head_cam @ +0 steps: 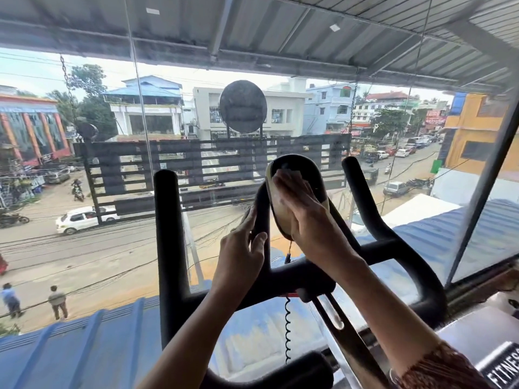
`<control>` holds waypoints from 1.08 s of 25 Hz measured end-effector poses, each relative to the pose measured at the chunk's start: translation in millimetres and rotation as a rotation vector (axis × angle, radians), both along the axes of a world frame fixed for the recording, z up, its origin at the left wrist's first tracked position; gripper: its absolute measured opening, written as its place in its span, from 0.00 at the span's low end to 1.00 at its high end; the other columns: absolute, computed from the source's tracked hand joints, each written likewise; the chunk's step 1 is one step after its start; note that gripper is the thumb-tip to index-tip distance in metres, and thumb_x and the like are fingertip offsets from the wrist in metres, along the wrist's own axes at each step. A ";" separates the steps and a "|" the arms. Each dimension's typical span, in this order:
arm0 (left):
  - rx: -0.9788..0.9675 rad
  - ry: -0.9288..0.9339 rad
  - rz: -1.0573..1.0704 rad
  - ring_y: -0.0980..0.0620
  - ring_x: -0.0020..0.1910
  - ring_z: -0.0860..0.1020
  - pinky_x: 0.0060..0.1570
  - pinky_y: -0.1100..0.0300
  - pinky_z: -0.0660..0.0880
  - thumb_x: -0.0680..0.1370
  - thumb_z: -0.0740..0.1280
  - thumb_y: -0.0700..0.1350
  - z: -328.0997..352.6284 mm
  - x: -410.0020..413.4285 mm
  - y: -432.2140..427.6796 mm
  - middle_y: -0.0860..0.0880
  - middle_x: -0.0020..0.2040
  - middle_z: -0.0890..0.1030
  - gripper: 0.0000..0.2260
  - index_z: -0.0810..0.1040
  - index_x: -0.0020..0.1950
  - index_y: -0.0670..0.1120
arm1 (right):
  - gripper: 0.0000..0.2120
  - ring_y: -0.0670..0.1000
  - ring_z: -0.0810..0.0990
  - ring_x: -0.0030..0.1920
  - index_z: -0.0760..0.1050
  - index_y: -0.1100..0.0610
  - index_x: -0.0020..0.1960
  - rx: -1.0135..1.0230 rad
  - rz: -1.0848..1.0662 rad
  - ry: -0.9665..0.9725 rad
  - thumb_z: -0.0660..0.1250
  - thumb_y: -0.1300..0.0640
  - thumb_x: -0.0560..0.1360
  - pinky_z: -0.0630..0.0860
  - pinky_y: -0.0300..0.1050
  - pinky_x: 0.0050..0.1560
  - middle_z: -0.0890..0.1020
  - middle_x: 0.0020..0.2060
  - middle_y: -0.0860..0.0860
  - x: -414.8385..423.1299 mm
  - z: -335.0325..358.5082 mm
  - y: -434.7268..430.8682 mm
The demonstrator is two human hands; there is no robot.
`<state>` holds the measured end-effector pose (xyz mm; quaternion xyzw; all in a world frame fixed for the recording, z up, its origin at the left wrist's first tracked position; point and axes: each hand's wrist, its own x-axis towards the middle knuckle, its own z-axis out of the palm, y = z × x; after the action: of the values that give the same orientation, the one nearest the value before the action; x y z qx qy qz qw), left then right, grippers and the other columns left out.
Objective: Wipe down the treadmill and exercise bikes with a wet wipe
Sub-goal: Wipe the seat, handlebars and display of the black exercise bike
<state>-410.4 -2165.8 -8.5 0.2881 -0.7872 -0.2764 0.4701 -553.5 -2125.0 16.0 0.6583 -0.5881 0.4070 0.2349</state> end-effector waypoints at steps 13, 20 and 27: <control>-0.412 -0.039 -0.012 0.51 0.76 0.53 0.73 0.63 0.53 0.79 0.58 0.42 -6.5 -29.2 2.3 0.53 0.75 0.52 0.27 0.53 0.76 0.44 | 0.25 0.55 0.67 0.71 0.69 0.65 0.68 -0.161 0.113 -0.043 0.58 0.74 0.71 0.61 0.49 0.72 0.71 0.67 0.55 -14.7 -35.1 12.5; -0.483 -0.124 0.056 0.51 0.76 0.52 0.73 0.60 0.52 0.79 0.56 0.49 -19.7 -30.7 -6.5 0.50 0.76 0.51 0.28 0.49 0.76 0.42 | 0.28 0.57 0.67 0.71 0.72 0.65 0.66 -0.167 0.082 -0.059 0.59 0.79 0.68 0.59 0.42 0.73 0.70 0.68 0.56 -12.1 -59.8 22.4; -0.503 -0.115 0.043 0.54 0.76 0.51 0.73 0.63 0.52 0.79 0.55 0.49 -21.2 -28.7 -6.1 0.48 0.77 0.53 0.28 0.51 0.76 0.41 | 0.29 0.53 0.65 0.72 0.70 0.66 0.68 -0.181 0.050 -0.035 0.58 0.78 0.68 0.60 0.43 0.72 0.71 0.68 0.56 -23.5 -57.7 29.0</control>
<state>-439.1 -2171.9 -29.7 0.1941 -0.8502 -0.0450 0.4872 -577.0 -2095.9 -41.7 0.6416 -0.5364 0.4757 0.2726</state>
